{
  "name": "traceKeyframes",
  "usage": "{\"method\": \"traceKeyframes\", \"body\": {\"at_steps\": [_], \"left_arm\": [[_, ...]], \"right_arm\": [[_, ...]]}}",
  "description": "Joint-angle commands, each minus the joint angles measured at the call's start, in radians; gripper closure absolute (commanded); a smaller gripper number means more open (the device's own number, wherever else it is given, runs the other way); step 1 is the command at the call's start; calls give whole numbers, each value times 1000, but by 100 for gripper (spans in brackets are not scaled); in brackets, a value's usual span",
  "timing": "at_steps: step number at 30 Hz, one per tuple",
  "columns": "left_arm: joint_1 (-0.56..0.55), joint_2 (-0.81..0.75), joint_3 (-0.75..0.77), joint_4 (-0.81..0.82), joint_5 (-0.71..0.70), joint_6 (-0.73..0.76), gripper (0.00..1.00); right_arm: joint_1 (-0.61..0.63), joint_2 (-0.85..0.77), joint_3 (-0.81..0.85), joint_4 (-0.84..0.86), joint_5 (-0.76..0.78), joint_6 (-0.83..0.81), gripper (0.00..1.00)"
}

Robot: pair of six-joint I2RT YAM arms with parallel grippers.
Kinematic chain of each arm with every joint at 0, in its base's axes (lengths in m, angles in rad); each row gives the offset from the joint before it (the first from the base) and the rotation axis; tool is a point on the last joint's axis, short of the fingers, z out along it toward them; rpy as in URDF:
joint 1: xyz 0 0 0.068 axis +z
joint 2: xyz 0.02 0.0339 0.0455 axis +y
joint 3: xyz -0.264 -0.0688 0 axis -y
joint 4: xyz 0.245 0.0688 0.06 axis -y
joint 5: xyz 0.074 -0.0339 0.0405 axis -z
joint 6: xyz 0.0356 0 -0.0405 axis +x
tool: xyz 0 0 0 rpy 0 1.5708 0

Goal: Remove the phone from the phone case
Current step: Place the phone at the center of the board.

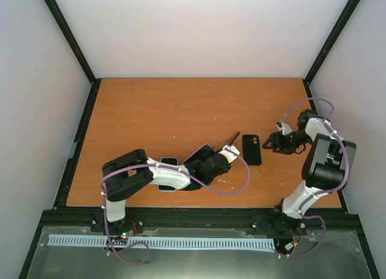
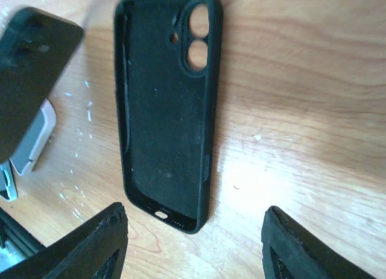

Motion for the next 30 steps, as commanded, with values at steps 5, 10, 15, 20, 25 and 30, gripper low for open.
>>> {"method": "traceKeyframes", "body": {"at_steps": [5, 10, 15, 20, 25, 30], "left_arm": [[-59, 135, 111, 17, -183, 234, 98], [-96, 206, 149, 3, -203, 271, 92], [-132, 271, 202, -74, -225, 236, 89], [-160, 332, 272, -170, -237, 168, 86], [-174, 396, 352, -247, -229, 121, 84], [-176, 439, 396, -283, -199, 87, 79]], "right_arm": [[-101, -144, -50, 8, -114, -61, 39], [-111, -154, -55, 5, -141, -65, 39], [-113, -149, -51, 0, -166, -64, 39], [-114, -150, -54, 3, -177, -64, 39], [-114, -140, -46, 5, -182, -63, 39], [-113, -135, -35, 10, -206, -90, 40]]}}
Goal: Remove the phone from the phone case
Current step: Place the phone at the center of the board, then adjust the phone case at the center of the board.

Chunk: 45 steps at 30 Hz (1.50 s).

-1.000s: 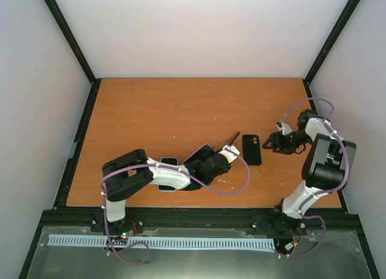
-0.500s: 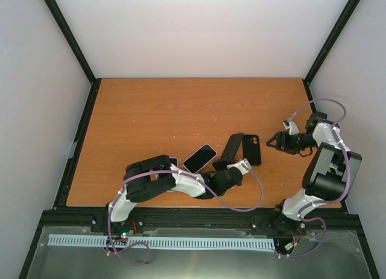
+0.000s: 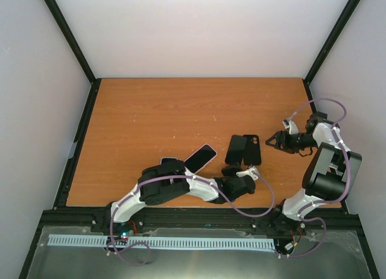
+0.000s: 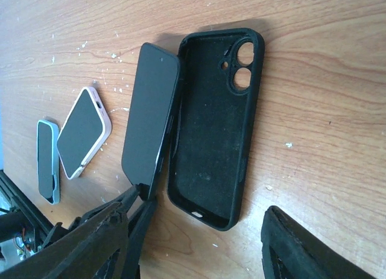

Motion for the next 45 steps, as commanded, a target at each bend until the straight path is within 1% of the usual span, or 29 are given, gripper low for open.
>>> {"method": "traceKeyframes", "body": {"at_steps": [1, 7, 11, 13, 15, 18, 20, 21, 23, 25, 29, 33, 37, 41, 43, 45], "left_arm": [[-15, 54, 56, -86, 52, -78, 75], [-15, 54, 65, -116, 127, -133, 52], [-14, 4, 40, -115, 162, -172, 44], [-13, -64, 2, -92, 205, -178, 38], [-10, -152, -55, -61, 257, -190, 30], [14, -283, -116, -83, 418, -243, 24], [40, -369, -154, -108, 525, -285, 14], [55, -413, -181, -116, 553, -305, 12], [87, -513, -239, -121, 612, -337, 11], [126, -615, -298, -132, 629, -384, 11], [208, -737, -393, -176, 604, -480, 12], [258, -830, -491, -171, 573, -555, 12], [288, -859, -553, -173, 561, -635, 12], [298, -842, -564, -193, 531, -675, 12], [299, -824, -553, -213, 513, -686, 12], [299, -813, -546, -225, 501, -694, 12]], "right_arm": [[-6, 8, 17, 7, -36, -33, 40], [-6, 29, 28, 2, -46, -40, 42], [-7, 42, 36, -8, -55, -48, 42], [-5, 47, 53, -15, -58, -51, 43], [-4, 41, 71, -15, -66, -48, 44], [9, 15, 95, 5, -62, -28, 46], [39, -7, 100, 25, -33, -17, 46], [59, -18, 98, 40, -12, -12, 47], [120, -31, 89, 75, 36, 0, 48], [181, -27, 76, 116, 90, 15, 52], [273, 9, 54, 198, 195, 74, 61], [304, 62, 46, 257, 269, 128, 69], [334, 129, 35, 301, 342, 127, 73], [371, 184, 27, 316, 387, 137, 76], [384, 182, 15, 334, 473, 161, 75], [386, 166, 13, 343, 594, 189, 76]]}}
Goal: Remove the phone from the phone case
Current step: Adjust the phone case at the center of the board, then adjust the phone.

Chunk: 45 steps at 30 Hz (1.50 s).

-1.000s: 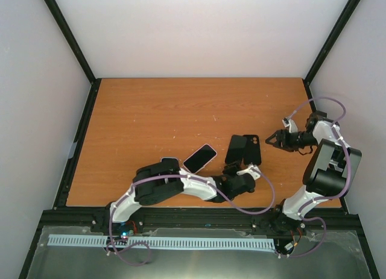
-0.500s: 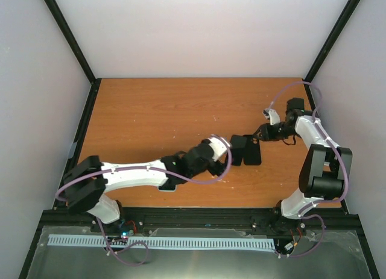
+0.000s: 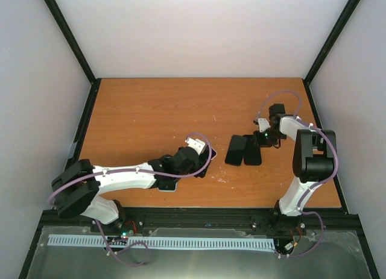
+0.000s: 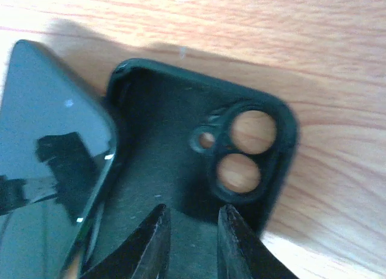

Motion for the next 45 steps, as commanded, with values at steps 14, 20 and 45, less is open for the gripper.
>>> {"method": "traceKeyframes", "body": {"at_steps": [14, 20, 45], "left_arm": [[13, 38, 21, -36, -35, -42, 7], [21, 50, 44, -100, -14, -25, 0], [24, -66, -30, -152, -73, -102, 1]], "right_arm": [[-56, -53, -16, 57, 429, 74, 80], [-1, -148, -27, 36, 260, 22, 76], [224, -18, 75, 43, 393, 38, 74]]}}
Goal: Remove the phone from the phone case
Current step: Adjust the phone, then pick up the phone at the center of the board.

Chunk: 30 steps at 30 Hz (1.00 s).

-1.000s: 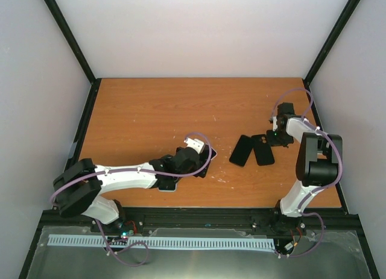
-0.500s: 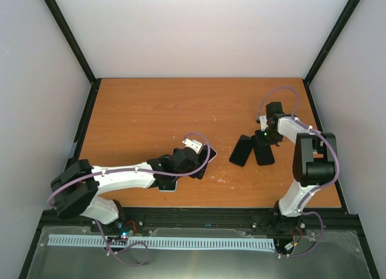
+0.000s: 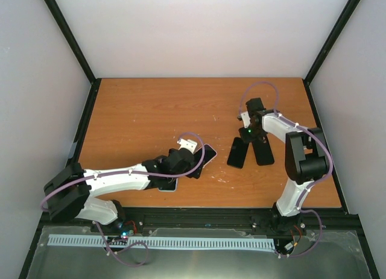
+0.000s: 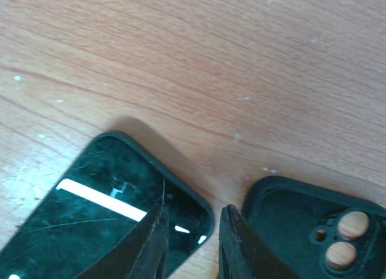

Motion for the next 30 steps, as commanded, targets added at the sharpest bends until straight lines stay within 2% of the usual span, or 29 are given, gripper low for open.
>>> {"method": "traceKeyframes", "body": {"at_steps": [1, 3, 6, 11, 14, 18, 21, 30], "left_arm": [[10, 18, 7, -40, -13, -21, 0], [22, 45, 26, -63, 5, -24, 0], [76, 93, 66, -121, 117, 4, 0], [123, 175, 155, -200, 239, 85, 0], [134, 234, 227, -264, 281, 136, 1], [143, 314, 339, -337, 303, 203, 0], [147, 377, 417, -383, 288, 238, 0], [172, 568, 659, -547, 295, 294, 0]], "right_arm": [[-29, -25, -15, 17, 59, 3, 74], [-54, -71, -23, 21, -7, -4, 74], [-62, -172, -51, 22, -183, -86, 71], [-82, -367, -160, 37, -335, -148, 51], [-109, -431, -196, 14, -375, -151, 40], [-148, -481, -210, -19, -428, -155, 35], [-172, -518, -253, 28, -437, -144, 35], [-247, -534, -256, 31, -426, -138, 34]]}}
